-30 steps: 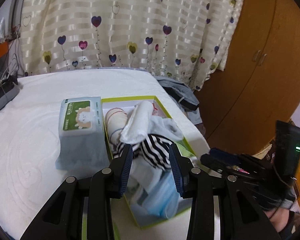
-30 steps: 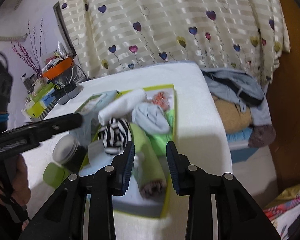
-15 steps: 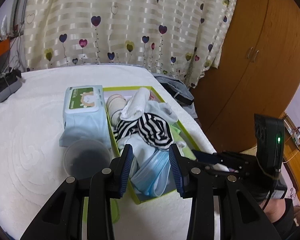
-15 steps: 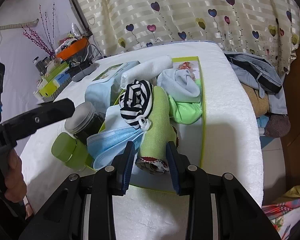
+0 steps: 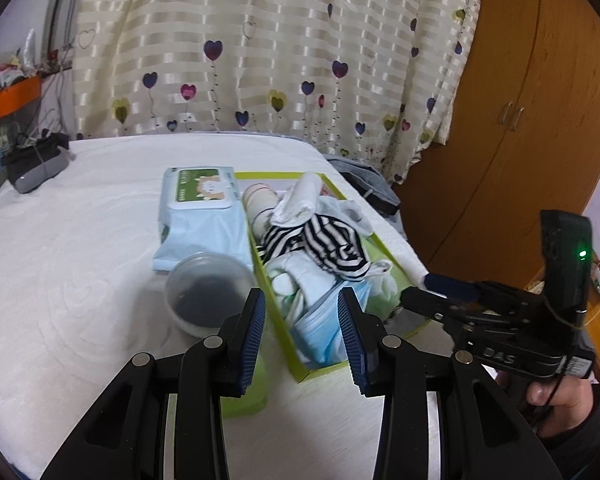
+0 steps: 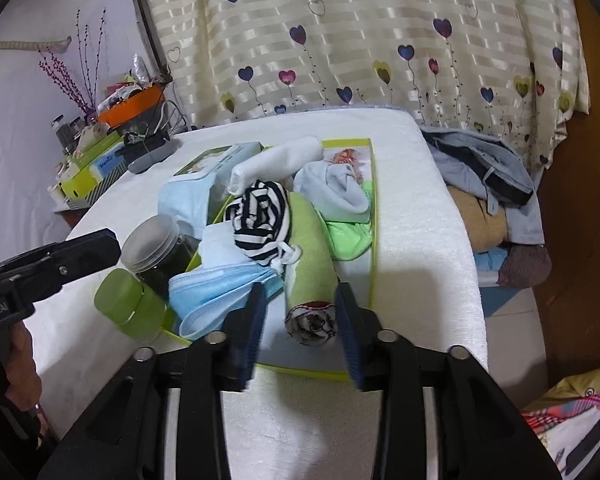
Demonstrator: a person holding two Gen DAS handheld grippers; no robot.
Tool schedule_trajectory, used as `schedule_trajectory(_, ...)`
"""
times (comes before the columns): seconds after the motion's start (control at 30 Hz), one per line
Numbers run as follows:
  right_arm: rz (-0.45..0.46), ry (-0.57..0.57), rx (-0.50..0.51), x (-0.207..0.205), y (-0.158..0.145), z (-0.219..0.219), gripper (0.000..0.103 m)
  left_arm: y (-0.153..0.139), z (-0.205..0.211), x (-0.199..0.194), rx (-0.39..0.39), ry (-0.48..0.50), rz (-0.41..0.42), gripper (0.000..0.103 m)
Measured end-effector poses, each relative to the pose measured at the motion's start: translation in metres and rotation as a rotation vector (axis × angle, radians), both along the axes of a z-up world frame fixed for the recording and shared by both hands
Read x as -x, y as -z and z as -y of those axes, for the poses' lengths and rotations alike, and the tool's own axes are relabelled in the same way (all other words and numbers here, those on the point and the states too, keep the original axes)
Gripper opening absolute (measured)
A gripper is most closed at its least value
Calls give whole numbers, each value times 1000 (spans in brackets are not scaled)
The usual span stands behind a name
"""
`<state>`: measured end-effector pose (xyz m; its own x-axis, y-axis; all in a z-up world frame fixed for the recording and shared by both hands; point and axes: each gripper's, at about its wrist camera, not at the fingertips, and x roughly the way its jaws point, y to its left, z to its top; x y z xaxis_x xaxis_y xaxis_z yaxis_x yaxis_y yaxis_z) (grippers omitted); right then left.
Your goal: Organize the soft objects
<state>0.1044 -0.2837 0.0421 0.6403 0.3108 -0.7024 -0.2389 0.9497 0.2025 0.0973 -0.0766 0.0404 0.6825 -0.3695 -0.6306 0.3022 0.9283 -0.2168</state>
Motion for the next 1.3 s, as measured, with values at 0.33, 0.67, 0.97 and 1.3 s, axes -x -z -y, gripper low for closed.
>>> schedule_trajectory(0.33, 64, -30, 36, 29, -23, -27, 54, 3, -13, 25, -62, -92, 25, 36)
schedule_trajectory(0.67, 70, -64, 72, 53, -30, -55, 54, 2, -21, 51, -113, -138, 61, 36)
schedule_trajectory(0.97, 92, -35, 102, 69, -36, -67, 54, 0, -24, 66, -130, -153, 67, 36)
schedule_trajectory(1.3, 59, -35, 120, 80, -25, -76, 54, 10, -20, 81, -129, -118, 52, 36)
